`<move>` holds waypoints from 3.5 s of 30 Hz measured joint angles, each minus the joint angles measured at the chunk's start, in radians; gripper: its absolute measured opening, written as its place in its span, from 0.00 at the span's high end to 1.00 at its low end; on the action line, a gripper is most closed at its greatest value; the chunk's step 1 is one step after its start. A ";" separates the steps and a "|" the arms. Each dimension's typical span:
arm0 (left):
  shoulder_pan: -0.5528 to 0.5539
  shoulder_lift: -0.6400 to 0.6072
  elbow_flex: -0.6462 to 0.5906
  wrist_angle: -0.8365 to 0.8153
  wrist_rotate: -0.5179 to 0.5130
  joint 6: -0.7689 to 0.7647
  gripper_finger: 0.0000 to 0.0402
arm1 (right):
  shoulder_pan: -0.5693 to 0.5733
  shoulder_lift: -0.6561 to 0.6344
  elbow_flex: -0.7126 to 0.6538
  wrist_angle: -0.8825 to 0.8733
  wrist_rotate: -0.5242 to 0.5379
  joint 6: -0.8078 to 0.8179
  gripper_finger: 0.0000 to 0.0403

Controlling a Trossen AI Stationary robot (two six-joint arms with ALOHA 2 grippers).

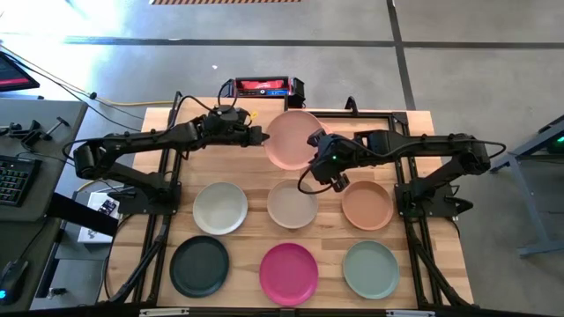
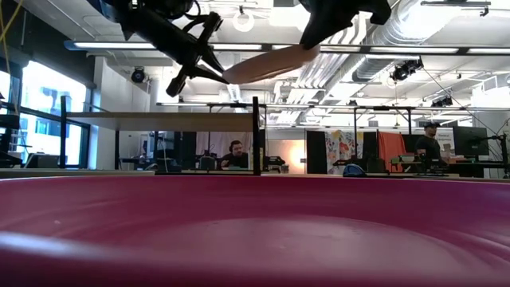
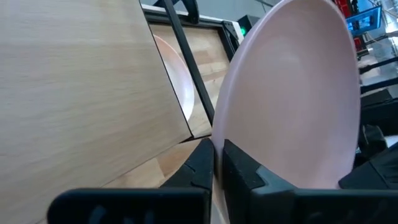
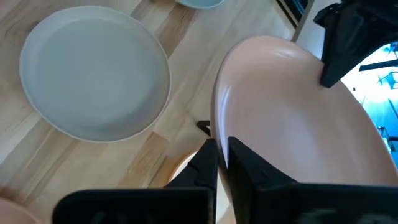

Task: Place and stack plates onto a shelf
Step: Put the light pink plate on the shelf

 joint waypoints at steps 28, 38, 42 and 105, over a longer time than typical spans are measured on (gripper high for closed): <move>0.077 -0.011 0.000 -0.030 -0.035 0.000 1.00 | 0.034 -0.030 0.000 -0.022 0.238 0.025 0.81; 0.185 -0.135 0.000 -0.218 -0.066 -0.002 1.00 | 0.034 -0.030 0.000 -0.145 0.293 0.116 0.81; 0.227 -0.196 0.000 -0.309 -0.077 -0.002 1.00 | 0.034 -0.030 0.000 -0.144 0.292 0.117 0.81; 0.426 -0.080 0.001 -0.305 0.035 0.033 0.84 | 0.034 -0.029 0.000 -0.173 0.197 0.289 0.81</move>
